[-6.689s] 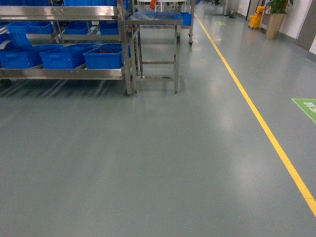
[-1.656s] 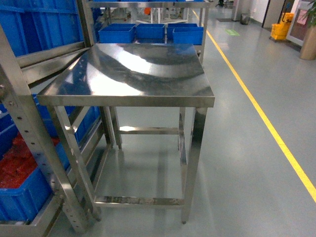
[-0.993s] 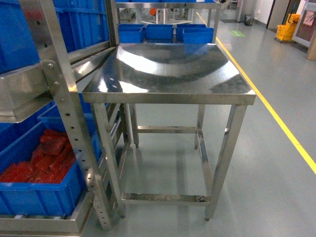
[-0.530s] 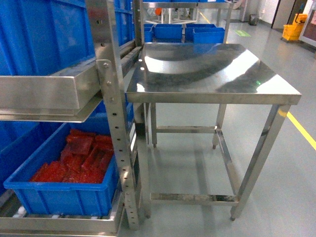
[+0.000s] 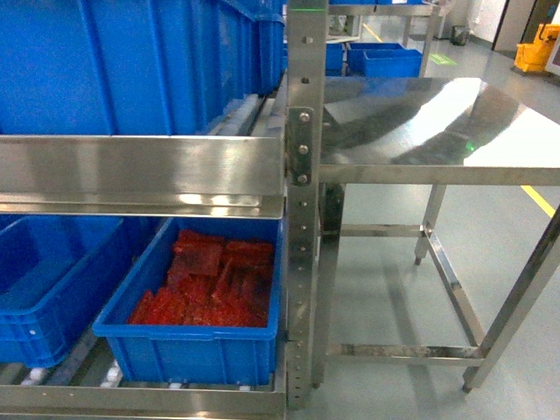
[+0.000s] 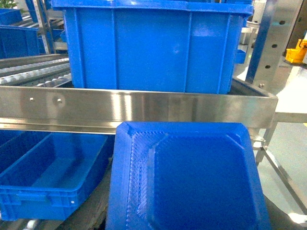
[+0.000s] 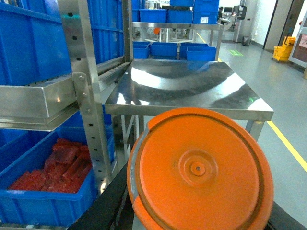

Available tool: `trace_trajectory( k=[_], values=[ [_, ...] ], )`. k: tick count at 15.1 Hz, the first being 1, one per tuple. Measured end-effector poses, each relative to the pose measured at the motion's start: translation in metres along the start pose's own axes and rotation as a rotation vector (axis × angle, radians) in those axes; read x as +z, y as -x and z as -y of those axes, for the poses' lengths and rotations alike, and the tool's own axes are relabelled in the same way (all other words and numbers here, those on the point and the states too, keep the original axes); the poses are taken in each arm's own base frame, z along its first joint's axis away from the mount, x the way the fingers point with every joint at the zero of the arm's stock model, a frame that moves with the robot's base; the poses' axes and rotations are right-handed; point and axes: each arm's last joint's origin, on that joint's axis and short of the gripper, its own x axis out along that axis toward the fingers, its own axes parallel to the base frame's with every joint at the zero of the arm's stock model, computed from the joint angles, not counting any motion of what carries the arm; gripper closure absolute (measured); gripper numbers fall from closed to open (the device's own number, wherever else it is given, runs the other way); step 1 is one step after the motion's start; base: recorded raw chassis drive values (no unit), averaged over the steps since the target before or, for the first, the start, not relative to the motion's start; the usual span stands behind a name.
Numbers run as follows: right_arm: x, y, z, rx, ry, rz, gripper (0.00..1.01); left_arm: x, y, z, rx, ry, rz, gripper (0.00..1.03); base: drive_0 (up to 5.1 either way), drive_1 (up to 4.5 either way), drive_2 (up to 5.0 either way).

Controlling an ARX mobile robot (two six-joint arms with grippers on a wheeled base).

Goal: Sort blue parts and orange caps into right shelf containers

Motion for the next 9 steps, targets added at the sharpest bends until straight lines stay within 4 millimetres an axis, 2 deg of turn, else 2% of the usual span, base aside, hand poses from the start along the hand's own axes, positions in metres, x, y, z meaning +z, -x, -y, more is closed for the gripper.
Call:
trace_trajectory(
  k=[6, 9],
  values=[
    [-0.0003, 0.0, 0.0, 0.0, 0.0, -0.003, 0.57, -0.0003, 0.0, 0.0, 0.0, 0.0, -0.003, 0.6, 0.0, 4.33, -4.3],
    [-0.0003, 0.0, 0.0, 0.0, 0.0, -0.003, 0.57, -0.0003, 0.0, 0.0, 0.0, 0.0, -0.003, 0.6, -5.1, 2.33, 2.3]
  ],
)
